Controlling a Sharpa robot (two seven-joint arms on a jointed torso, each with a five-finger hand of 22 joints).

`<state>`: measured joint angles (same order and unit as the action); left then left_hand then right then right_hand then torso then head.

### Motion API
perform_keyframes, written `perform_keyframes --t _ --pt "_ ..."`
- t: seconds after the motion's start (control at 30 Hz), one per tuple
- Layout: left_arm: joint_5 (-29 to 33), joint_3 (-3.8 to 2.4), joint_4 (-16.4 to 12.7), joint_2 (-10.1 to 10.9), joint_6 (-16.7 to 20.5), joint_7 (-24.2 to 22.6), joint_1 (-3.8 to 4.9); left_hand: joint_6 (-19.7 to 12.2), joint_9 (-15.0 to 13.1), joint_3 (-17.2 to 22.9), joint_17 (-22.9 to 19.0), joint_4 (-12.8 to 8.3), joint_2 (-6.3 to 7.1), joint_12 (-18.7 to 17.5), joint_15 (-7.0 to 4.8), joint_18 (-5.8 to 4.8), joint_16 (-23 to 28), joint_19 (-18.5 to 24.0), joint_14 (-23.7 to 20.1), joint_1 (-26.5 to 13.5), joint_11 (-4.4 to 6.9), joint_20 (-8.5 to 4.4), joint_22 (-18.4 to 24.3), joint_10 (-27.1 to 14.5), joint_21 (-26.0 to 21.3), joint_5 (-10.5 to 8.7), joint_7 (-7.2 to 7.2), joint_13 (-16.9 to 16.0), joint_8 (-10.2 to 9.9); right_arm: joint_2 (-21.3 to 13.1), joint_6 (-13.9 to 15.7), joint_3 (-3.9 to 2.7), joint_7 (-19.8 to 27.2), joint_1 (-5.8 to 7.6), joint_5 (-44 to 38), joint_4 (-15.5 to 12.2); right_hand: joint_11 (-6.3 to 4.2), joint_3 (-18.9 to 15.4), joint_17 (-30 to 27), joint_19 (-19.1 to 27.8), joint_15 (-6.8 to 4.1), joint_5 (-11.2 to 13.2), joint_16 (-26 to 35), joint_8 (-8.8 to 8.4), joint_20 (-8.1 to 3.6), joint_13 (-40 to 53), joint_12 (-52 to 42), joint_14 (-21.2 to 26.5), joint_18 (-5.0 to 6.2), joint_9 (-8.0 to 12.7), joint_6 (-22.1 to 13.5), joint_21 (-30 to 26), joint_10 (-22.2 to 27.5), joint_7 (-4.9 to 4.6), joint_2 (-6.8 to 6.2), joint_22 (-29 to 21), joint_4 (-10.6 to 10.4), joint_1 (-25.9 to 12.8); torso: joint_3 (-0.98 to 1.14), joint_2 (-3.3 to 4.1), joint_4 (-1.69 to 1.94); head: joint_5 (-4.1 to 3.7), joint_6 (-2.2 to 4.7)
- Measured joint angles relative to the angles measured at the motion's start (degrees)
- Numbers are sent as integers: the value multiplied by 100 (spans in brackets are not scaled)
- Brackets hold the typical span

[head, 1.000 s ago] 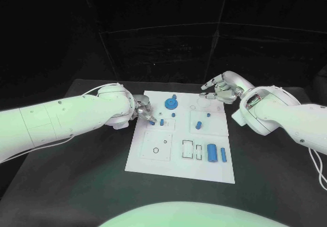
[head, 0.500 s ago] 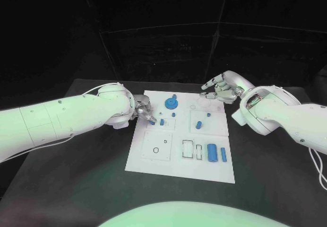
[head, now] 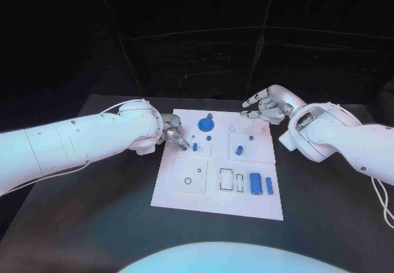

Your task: Assemble the parts on the task board

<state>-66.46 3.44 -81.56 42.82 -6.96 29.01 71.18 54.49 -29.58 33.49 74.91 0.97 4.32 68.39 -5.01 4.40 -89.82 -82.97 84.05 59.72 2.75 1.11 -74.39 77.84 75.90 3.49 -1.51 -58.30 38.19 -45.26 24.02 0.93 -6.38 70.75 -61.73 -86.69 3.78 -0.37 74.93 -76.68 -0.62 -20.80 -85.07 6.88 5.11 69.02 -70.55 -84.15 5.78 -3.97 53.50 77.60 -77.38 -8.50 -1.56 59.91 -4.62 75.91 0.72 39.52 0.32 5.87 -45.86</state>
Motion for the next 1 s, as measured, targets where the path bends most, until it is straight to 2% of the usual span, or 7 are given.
perform_keyframes --t 0.73,1.0 --pt "22 8 147 -81 -105 10 -12 30 -48 -465 0 337 -28 84 -41 0 0 -22 -1 -411 23 -22 -44 18 23 5 31 -96 89 -9 -1 0 -1 0 21 -2 -22 0 -1 40 0 0 0 0 1 -19 23 0 -1 0 0 -45 22 0 0 -64 0 0 3 -1 -1 -13 8" --pt "27 8 204 -102 -106 11 -12 29 -74 -778 0 474 48 106 -40 0 0 -40 -1 -591 23 -40 -55 18 23 5 31 -106 137 -12 -1 1 -1 0 24 -2 -21 0 -2 39 0 0 21 0 1 -19 23 0 0 -1 0 -45 22 0 0 -79 0 0 3 0 -3 -13 8"
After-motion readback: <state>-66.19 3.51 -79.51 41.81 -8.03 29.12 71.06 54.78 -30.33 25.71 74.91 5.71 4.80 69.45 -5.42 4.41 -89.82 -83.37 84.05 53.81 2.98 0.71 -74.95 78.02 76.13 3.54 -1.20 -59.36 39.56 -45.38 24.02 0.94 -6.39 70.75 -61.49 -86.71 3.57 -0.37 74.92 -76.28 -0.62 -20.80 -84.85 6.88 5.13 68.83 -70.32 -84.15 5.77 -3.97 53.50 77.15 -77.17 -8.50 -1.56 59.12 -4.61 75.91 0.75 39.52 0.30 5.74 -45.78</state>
